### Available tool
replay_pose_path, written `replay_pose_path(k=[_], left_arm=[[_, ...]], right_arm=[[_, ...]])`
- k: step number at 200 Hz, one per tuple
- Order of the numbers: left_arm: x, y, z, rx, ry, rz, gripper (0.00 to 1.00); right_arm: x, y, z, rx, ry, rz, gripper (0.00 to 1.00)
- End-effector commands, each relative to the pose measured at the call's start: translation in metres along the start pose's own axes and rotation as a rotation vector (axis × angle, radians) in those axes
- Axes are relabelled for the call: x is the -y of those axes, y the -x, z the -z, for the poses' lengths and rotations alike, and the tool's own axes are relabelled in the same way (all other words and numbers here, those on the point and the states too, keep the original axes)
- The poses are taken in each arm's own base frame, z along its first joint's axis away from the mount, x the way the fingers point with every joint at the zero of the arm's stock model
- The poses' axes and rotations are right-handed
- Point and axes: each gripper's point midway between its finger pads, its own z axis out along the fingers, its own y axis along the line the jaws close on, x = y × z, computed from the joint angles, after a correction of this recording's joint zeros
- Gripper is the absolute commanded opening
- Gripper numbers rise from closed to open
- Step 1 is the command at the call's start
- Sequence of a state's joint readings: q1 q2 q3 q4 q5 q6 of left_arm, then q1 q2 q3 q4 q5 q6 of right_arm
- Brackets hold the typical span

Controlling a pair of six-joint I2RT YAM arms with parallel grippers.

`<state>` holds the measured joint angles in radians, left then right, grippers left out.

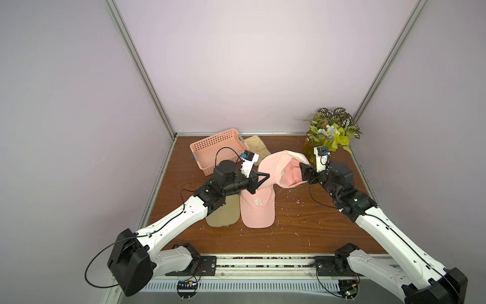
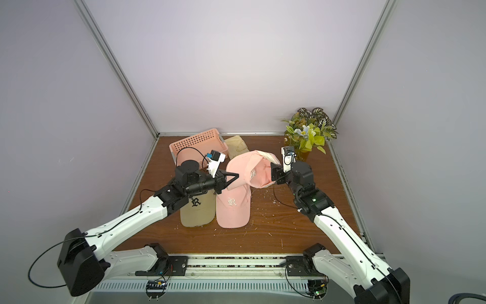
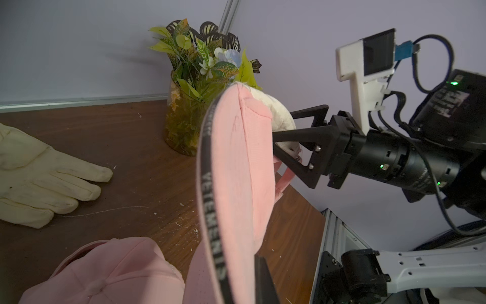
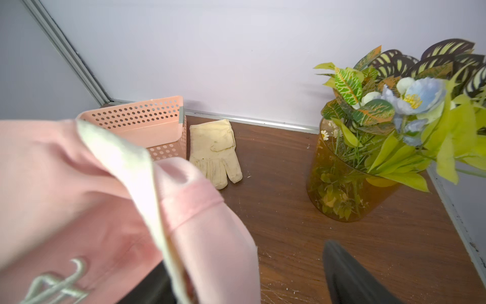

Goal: Turn the baseball cap inside out
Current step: Turn over the baseball cap.

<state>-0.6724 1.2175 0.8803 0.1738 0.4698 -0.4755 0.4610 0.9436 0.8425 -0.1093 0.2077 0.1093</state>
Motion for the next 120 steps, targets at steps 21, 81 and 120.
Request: replay_pose_path(k=[21, 81, 120], left_arm=[[-0.007, -0.002, -0.012, 0.009, 0.002, 0.100, 0.00], [-0.007, -0.037, -0.040, -0.120, -0.016, 0.164, 0.00], [-0.003, -0.058, -0.059, -0.195, -0.024, 0.218, 0.00]], right_arm=[[0.047, 0.001, 0.023, 0.026, -0.244, -0.008, 0.84], [-0.013, 0.001, 0.033, 0.056, 0.123, -0.003, 0.83], [-0.051, -0.027, 0.039, -0.054, 0.356, -0.037, 0.77]])
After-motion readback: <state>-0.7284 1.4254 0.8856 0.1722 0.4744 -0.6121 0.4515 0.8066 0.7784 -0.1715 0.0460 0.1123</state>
